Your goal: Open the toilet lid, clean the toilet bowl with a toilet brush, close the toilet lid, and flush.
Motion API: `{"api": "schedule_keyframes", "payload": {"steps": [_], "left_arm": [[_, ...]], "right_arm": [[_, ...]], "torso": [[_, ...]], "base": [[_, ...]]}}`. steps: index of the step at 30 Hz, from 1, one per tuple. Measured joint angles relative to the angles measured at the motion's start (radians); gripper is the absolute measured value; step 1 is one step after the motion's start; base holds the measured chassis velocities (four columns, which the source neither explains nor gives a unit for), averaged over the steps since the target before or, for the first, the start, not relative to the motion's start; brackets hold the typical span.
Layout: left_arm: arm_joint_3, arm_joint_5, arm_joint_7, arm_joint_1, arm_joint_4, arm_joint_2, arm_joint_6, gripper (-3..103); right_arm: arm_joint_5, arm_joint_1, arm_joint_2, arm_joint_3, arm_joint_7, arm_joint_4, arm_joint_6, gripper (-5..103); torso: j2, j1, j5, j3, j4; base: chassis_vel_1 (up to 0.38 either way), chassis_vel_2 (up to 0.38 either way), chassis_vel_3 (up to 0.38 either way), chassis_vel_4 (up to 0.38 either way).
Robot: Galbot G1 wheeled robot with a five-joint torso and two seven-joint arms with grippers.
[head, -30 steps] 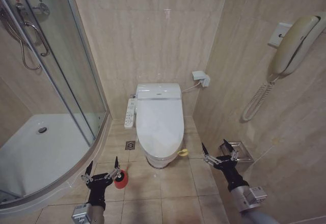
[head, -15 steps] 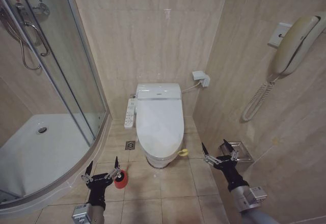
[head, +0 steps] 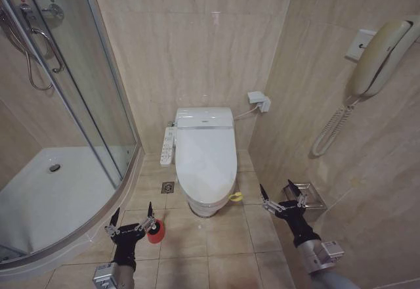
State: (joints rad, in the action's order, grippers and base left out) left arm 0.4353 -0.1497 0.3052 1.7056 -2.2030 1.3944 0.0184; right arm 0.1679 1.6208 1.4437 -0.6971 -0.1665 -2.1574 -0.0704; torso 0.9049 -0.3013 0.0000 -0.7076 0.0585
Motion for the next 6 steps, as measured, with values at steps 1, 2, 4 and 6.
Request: {"api": "schedule_keyframes", "payload": {"steps": [1, 2, 4, 6], "left_arm": [[0.000, 0.000, 0.000, 0.000, 0.000, 0.000, 0.000, 100], [0.000, 0.000, 0.000, 0.000, 0.000, 0.000, 0.000, 100], [0.000, 0.000, 0.000, 0.000, 0.000, 0.000, 0.000, 100], [0.000, 0.000, 0.000, 0.000, 0.000, 0.000, 0.000, 100]], "right_arm": [[0.000, 0.000, 0.000, 0.000, 0.000, 0.000, 0.000, 100], [0.000, 0.000, 0.000, 0.000, 0.000, 0.000, 0.000, 100], [0.000, 0.000, 0.000, 0.000, 0.000, 0.000, 0.000, 100], [0.000, 0.000, 0.000, 0.000, 0.000, 0.000, 0.000, 100]], "torso": [[0.000, 0.000, 0.0000, 0.000, 0.0000], [0.000, 0.000, 0.0000, 0.000, 0.0000], [0.000, 0.000, 0.0000, 0.000, 0.0000], [0.000, 0.000, 0.0000, 0.000, 0.0000]], "base": [[0.000, 0.000, 0.000, 0.000], [0.000, 0.000, 0.000, 0.000], [0.000, 0.000, 0.000, 0.000], [0.000, 0.000, 0.000, 0.000]]}}
